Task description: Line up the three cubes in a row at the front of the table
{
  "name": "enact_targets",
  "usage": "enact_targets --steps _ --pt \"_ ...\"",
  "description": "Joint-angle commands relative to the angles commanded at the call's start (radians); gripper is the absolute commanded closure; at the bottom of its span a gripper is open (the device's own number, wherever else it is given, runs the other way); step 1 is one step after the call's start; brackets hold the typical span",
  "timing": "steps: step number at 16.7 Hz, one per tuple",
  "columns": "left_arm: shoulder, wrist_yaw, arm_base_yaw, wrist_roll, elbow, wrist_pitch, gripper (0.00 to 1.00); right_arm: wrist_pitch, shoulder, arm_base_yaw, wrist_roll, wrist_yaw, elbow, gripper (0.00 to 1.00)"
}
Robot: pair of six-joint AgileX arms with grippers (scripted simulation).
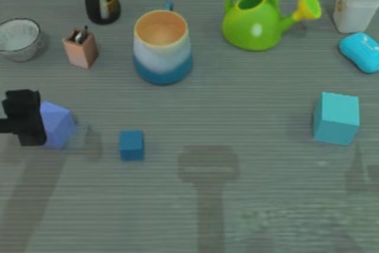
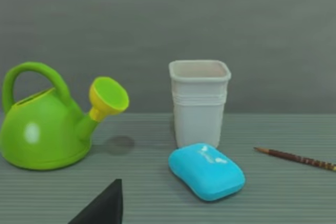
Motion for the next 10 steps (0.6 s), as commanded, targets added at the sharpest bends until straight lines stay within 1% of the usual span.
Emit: enact_targets --steps 6,10 --pt "0.669 0.001 -0.137 -0.157 0.446 -0.336 0.00 0.000 0.000 0.000 0.000 0.000 0.000 0.00" --pt "1.010 0.003 -0.215 -0.248 0.706 -0.521 0.00 0.000 0.000 0.000 0.000 0.000 0.000 0.00"
